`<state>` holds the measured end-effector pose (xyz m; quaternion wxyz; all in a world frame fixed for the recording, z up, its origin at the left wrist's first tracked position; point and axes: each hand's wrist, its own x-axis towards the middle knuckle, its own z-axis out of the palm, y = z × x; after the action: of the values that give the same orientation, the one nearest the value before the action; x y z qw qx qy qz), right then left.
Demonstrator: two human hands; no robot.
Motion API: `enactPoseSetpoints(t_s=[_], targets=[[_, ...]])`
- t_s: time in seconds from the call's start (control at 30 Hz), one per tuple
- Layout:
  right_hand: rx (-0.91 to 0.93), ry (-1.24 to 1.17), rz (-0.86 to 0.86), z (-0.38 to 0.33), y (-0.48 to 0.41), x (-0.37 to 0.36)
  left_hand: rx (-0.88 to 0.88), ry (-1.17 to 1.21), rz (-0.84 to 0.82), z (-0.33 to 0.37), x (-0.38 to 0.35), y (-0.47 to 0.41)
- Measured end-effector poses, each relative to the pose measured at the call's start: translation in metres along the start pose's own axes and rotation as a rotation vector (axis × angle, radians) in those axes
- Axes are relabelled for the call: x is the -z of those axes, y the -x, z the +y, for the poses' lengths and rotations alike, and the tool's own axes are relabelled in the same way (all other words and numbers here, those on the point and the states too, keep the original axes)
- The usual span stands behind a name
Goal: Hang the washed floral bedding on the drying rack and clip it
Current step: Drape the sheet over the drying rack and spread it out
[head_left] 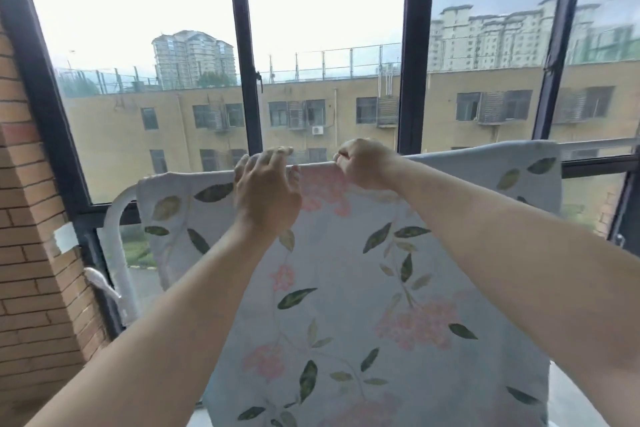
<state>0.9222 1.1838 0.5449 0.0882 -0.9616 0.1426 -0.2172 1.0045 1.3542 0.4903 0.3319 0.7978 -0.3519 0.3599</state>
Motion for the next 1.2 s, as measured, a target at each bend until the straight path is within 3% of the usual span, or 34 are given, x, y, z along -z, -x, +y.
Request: enactPoseSetpoints(t_s=[0.23,0.43,0.57,0.67,0.8,0.87,1.0,1.2], targets=[[-0.177,0.053,0.086,0.140,0.040,0.041,-0.210,-0.080,-0.166,0.107,-0.072,-0.011],[-0.242,0.059,0.287,0.255,0.074,0.064,-0.233,-0.091,-0.203,0.200,-0.138,-0.024],[-0.451,-0.223,0.462,0.333,0.091,0.087,-0.197,-0.115,-0.226,0.268,-0.186,-0.036],[-0.564,-0.457,0.416,0.370,0.094,0.095,-0.145,-0.161,-0.226,0.300,-0.207,-0.045],[-0.639,-1.022,0.293,0.388,0.096,0.091,-0.120,-0.239,-0.196,0.315,-0.223,-0.045],[-0.691,-1.188,0.240,0.393,0.101,0.092,-0.114,-0.250,-0.169,0.318,-0.224,-0.044],[-0.749,-1.373,0.135,0.399,0.104,0.089,-0.102,-0.203,-0.129,0.321,-0.220,-0.045],[-0.532,-1.487,-0.140,0.393,0.101,0.081,-0.005,-0.089,-0.164,0.313,-0.210,-0.056]])
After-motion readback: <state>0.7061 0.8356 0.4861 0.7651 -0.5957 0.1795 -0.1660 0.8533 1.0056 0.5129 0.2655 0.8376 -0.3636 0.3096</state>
